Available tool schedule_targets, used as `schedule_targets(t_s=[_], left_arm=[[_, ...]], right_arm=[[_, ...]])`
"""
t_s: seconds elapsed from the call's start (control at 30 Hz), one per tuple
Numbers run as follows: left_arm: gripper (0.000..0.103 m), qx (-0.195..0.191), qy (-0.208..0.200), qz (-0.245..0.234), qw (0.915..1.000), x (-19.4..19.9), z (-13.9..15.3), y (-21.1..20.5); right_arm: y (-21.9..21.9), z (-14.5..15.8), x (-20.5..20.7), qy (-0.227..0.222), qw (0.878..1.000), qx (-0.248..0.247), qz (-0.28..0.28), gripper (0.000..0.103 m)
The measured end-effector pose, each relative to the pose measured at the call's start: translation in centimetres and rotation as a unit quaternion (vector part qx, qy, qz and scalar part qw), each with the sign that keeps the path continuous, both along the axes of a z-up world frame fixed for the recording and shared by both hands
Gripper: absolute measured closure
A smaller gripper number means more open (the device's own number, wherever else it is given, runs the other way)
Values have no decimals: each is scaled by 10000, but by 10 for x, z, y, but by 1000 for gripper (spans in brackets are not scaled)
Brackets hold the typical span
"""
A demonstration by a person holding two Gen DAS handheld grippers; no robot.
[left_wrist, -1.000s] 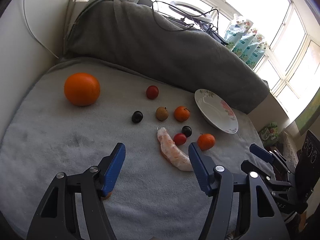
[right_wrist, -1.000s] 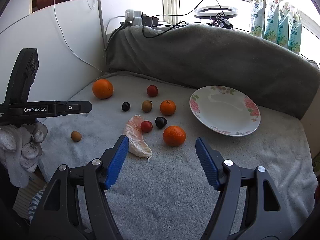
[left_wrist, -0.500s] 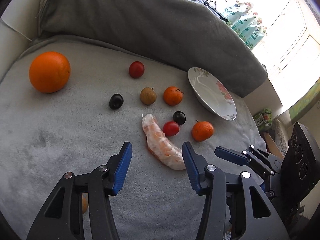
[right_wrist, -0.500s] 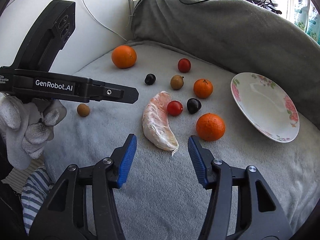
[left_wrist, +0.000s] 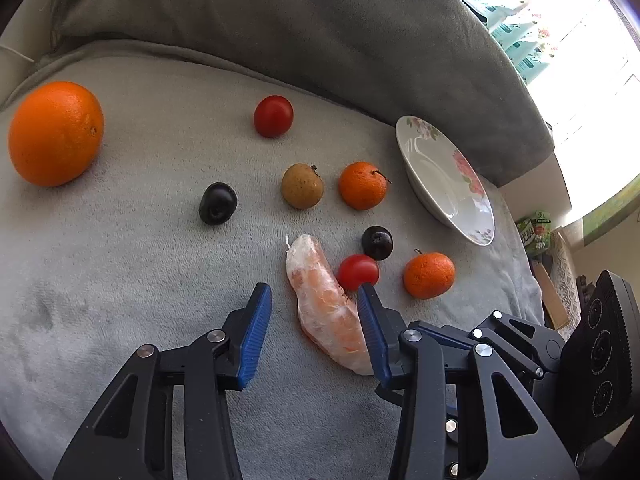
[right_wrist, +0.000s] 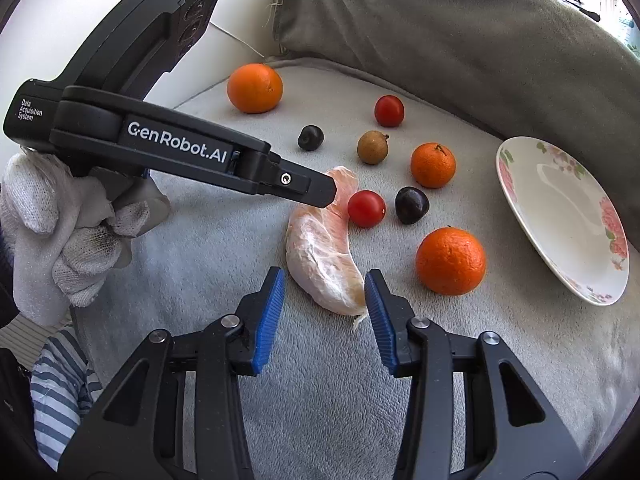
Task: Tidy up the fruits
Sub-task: 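Move the right tool down to the pink grapefruit segment, fingers around it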
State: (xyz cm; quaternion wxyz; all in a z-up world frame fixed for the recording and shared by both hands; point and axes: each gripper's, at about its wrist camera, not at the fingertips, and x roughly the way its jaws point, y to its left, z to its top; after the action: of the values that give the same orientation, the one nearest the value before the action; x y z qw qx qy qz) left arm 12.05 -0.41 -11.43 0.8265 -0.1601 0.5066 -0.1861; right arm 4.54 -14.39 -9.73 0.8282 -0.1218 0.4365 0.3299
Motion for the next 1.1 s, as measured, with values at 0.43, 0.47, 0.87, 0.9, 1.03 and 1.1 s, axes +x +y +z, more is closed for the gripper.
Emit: schedule_targets(t_s=[0.43, 0.47, 0.87, 0.9, 1.03, 1.1], left_arm=[[68, 101, 130, -186, 9997, 11, -5, -6], [70, 92, 135, -204, 9997, 11, -5, -6], [73, 22, 70, -192, 9998, 10, -5, -5], [73, 2, 69, -185, 9998, 10, -6, -6], [73, -60, 76, -156, 9998, 8, -6, -1], [74, -68, 67, -155, 9998, 8, -6, 0]], right_arm=[[7, -6, 11, 1, 9999, -48, 89, 64], [9, -6, 12, -3, 9999, -60, 104, 64], [11, -8, 15, -31, 9994, -201, 282, 65], [11, -9, 15, -40, 9994, -196, 283, 65], [10, -9, 15, -65, 9995, -163, 269, 66], [11, -8, 14, -94, 9994, -175, 284, 67]])
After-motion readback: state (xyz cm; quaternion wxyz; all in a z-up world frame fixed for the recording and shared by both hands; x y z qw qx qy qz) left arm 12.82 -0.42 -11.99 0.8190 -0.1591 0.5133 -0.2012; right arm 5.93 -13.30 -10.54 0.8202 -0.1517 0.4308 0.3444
